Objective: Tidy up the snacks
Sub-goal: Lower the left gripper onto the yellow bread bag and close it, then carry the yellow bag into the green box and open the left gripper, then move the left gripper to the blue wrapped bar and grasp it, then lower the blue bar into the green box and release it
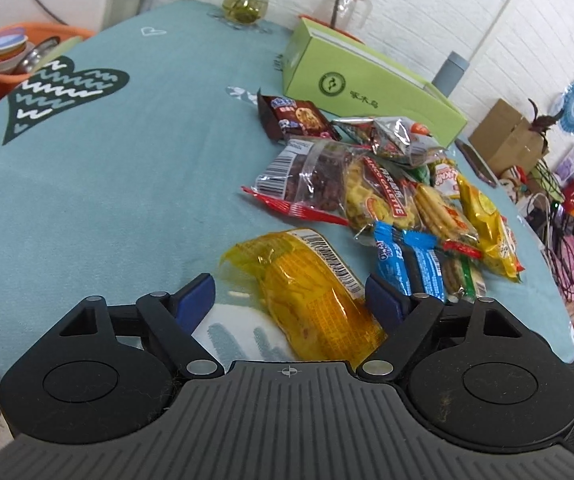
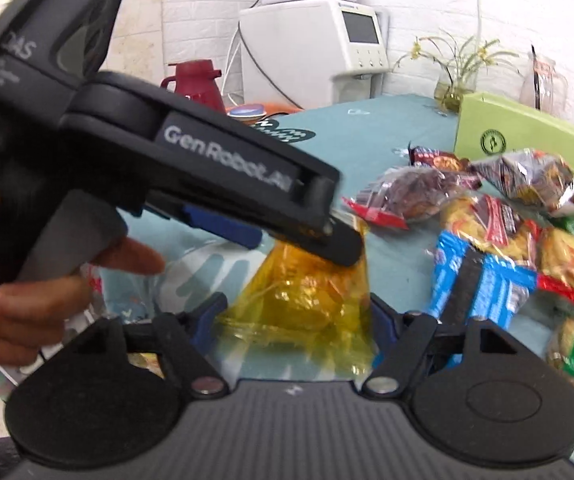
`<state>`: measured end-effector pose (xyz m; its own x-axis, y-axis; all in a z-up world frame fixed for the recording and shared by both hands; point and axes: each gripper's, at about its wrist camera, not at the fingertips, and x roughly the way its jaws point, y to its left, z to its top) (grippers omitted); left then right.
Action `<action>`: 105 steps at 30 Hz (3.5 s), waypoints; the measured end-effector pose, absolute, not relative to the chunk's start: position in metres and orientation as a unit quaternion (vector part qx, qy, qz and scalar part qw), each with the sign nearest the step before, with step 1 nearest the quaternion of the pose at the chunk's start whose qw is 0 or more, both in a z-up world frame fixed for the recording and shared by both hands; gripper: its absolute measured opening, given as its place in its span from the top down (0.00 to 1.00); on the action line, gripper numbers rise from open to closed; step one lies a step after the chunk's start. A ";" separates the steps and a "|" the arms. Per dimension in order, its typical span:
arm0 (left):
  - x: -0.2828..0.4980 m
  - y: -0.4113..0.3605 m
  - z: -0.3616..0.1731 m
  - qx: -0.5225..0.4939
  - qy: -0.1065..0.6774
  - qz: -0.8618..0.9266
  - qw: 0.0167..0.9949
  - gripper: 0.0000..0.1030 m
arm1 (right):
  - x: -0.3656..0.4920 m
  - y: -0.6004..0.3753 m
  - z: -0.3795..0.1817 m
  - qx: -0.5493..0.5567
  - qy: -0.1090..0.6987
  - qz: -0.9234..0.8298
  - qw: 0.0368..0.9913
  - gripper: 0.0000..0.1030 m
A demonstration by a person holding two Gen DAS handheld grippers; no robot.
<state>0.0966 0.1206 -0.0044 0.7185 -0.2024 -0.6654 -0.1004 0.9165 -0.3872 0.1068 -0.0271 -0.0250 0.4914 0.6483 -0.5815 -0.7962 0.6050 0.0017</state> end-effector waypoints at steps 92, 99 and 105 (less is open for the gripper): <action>0.160 0.086 0.063 -0.186 0.374 -0.170 0.893 0.88 | 0.147 -0.077 0.019 -0.109 0.235 0.375 0.890 0.38; 0.276 0.067 0.121 -0.136 0.329 -0.193 0.914 0.87 | 0.239 -0.084 0.071 -0.131 0.178 0.344 0.913 0.38; 0.389 0.046 0.131 -0.099 0.338 -0.177 0.919 0.87 | 0.354 -0.080 0.095 -0.138 0.214 0.313 0.915 0.38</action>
<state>0.3885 0.0464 0.1312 0.7085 -0.3915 -0.5872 0.2578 0.9181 -0.3011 0.3535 -0.0803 0.0951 0.7130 0.5130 -0.4780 -0.6311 0.7666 -0.1186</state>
